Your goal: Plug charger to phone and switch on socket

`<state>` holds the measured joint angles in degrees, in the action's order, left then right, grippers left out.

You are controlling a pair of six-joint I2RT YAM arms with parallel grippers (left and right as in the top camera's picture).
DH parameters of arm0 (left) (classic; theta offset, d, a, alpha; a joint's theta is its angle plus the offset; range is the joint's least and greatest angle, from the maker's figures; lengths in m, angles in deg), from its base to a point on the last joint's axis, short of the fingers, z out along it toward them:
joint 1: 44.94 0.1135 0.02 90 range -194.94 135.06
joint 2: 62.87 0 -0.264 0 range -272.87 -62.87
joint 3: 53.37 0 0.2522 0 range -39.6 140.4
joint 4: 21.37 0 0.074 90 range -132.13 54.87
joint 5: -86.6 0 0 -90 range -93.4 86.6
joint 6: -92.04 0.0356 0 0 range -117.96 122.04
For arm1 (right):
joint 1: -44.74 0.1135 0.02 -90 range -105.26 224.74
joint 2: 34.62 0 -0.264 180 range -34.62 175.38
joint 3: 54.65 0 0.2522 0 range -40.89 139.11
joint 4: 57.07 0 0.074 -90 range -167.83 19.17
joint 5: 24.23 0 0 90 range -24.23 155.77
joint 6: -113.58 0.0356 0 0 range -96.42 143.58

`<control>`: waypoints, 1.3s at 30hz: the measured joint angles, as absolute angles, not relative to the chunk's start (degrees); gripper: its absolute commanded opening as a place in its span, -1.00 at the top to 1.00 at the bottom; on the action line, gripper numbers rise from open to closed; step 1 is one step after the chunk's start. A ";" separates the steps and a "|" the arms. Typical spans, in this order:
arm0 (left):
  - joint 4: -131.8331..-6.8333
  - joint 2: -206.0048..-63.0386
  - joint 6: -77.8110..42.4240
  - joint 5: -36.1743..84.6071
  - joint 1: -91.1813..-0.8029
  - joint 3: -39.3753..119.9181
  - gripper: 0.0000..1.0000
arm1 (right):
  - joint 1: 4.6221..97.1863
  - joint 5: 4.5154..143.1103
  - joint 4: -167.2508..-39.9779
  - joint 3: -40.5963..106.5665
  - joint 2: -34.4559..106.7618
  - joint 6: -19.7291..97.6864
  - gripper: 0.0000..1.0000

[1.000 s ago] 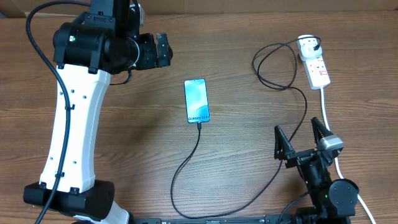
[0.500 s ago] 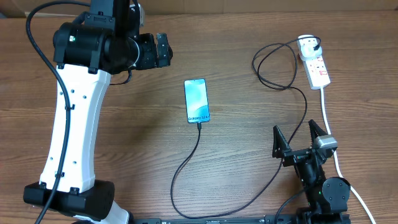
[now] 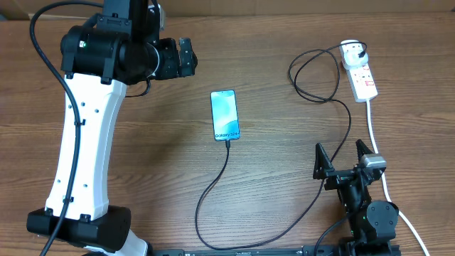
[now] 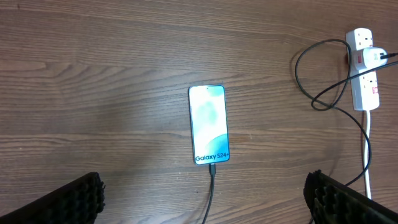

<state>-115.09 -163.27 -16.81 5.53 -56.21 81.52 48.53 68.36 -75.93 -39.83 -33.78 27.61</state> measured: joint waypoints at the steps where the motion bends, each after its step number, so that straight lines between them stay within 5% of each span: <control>1: -115.07 -163.27 -16.81 5.53 -56.21 81.52 -0.99 | 48.53 68.32 -75.95 -39.83 -33.78 27.63 -1.00; 39: -120.10 -162.47 -15.54 2.86 -56.67 81.52 -0.99 | 48.53 68.27 -75.93 -39.83 -33.78 27.63 -1.00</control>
<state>-120.10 -162.47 -15.54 2.86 -56.67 81.52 48.53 68.27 -75.93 -39.83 -33.78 27.63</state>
